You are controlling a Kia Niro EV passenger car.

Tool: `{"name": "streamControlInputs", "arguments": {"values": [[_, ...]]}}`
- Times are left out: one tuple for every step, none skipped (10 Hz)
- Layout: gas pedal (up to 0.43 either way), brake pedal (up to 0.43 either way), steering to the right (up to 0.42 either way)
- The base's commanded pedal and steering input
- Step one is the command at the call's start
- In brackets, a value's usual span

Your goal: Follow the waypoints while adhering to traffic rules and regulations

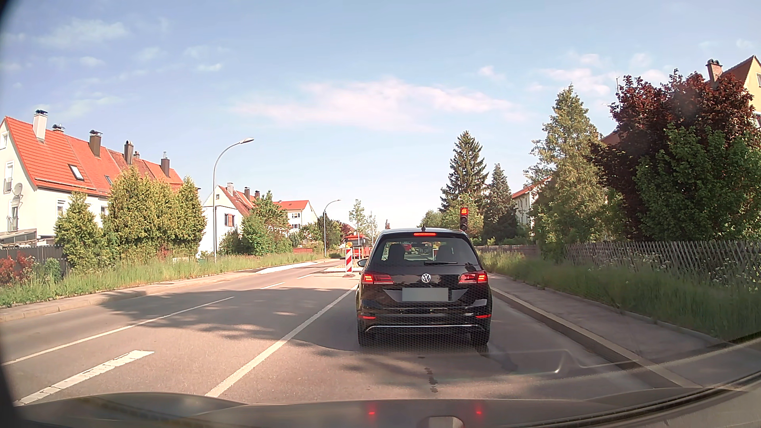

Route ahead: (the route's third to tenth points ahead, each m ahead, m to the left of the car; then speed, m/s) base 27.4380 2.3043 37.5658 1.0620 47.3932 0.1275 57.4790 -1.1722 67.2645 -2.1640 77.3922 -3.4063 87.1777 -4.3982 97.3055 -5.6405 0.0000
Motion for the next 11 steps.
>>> {"name": "streamControlInputs", "arguments": {"values": [[0.000, 0.244, -0.021], [0.000, 0.244, -0.021], [0.000, 0.244, -0.021], [0.000, 0.244, -0.021], [0.000, 0.244, -0.021], [0.000, 0.244, -0.021], [0.000, 0.244, -0.021], [0.000, 0.244, -0.021], [0.000, 0.244, -0.021], [0.000, 0.244, -0.021], [0.000, 0.244, -0.021]]}}
